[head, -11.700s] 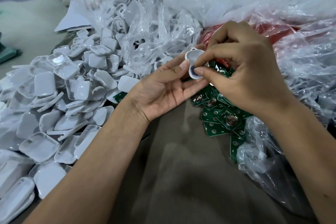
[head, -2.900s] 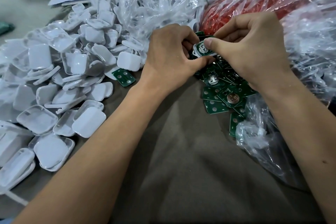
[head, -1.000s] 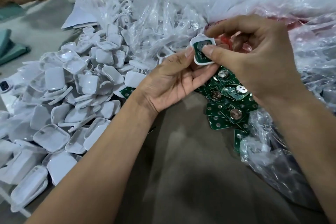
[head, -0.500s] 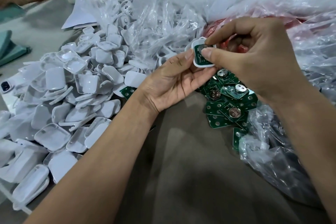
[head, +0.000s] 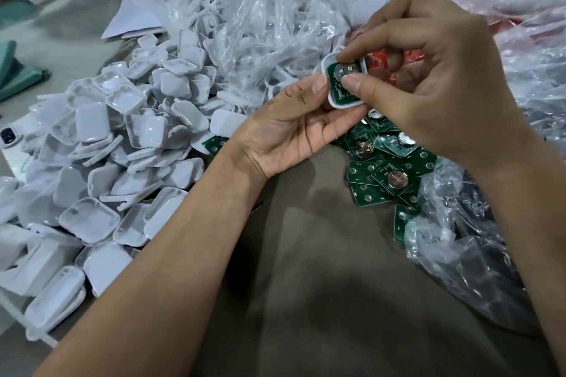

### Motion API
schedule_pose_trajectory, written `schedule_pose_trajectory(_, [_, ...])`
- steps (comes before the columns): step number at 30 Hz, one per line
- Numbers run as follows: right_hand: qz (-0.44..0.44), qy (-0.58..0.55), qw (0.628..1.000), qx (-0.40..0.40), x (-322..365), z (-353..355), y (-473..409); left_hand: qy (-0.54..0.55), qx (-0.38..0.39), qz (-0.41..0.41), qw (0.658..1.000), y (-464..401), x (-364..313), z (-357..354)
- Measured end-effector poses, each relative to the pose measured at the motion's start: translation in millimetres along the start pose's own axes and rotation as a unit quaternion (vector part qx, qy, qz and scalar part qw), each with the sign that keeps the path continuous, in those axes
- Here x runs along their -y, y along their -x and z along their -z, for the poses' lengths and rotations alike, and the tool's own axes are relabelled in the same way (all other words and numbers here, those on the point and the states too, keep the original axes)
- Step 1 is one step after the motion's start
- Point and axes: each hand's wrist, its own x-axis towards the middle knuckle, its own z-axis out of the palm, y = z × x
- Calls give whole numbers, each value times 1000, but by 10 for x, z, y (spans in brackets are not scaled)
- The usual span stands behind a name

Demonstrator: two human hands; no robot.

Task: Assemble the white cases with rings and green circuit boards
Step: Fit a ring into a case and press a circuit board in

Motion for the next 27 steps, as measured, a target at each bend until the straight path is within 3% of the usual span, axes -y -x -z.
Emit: schedule_pose_trajectory(27, [-7,-67,998,0,14,-37,-5,41,-29,15,999,34,5,-76])
